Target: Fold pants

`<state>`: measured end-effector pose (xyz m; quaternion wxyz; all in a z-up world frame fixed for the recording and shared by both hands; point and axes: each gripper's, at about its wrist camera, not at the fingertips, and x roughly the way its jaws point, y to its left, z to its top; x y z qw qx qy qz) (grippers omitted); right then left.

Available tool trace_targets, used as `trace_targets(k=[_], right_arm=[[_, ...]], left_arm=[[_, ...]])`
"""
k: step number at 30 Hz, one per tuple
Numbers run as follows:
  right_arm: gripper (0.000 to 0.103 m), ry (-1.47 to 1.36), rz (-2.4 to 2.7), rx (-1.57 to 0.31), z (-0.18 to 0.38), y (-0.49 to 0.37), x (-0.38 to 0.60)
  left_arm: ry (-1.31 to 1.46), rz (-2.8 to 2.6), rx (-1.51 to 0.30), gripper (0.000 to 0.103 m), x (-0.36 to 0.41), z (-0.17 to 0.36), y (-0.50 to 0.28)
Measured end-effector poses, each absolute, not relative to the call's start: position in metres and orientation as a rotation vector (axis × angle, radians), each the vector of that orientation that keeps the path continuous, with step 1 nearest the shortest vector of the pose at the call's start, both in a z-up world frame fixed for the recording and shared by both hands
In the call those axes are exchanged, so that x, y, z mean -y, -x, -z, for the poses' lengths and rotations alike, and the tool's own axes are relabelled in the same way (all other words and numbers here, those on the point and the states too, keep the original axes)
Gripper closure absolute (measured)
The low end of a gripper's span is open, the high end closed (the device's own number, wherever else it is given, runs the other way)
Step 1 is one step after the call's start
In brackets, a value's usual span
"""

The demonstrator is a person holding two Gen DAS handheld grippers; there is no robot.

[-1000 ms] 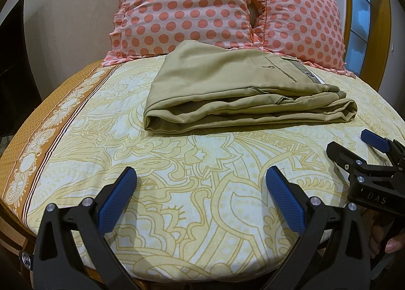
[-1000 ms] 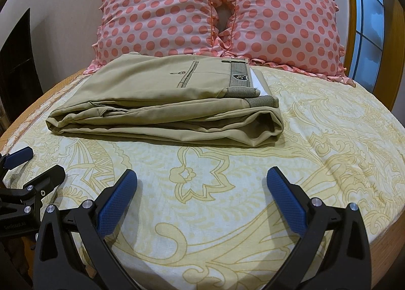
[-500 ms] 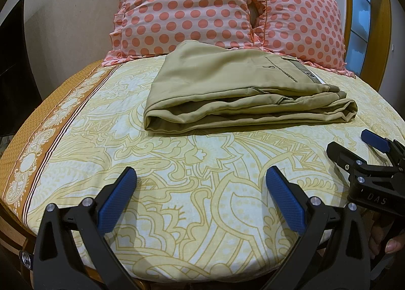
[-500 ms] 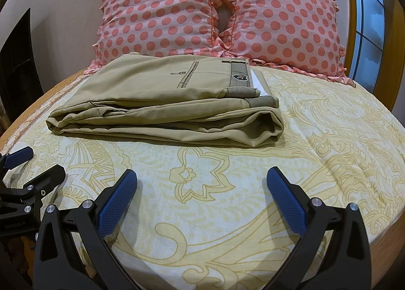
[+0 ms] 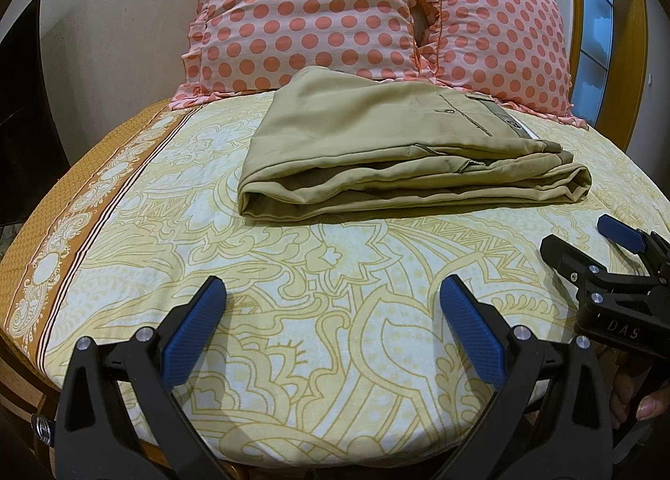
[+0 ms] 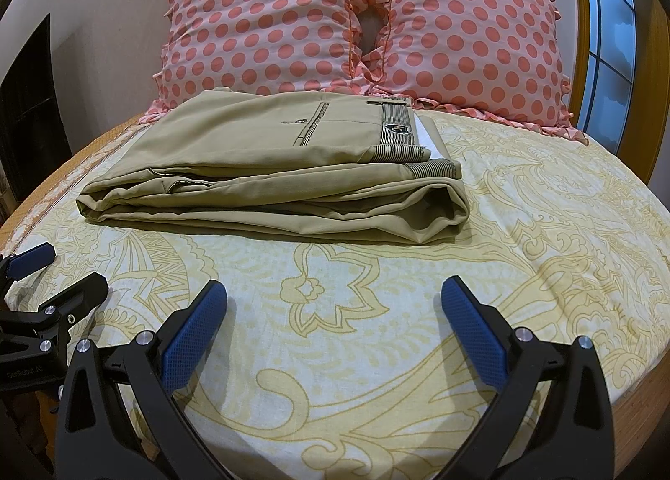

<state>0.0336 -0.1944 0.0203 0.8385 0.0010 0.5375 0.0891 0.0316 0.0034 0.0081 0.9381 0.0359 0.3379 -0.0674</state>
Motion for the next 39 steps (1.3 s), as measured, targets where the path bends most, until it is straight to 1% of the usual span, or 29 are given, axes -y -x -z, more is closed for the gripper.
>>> trace_targets(k=[39], right_arm=[[0.001,-0.002,-0.19,-1.134,-0.0194,-0.0338,0.1949]], left_arm=[[-0.07,0.136,-0.684,0.002,-0.0037,-0.0097,-0.0333]])
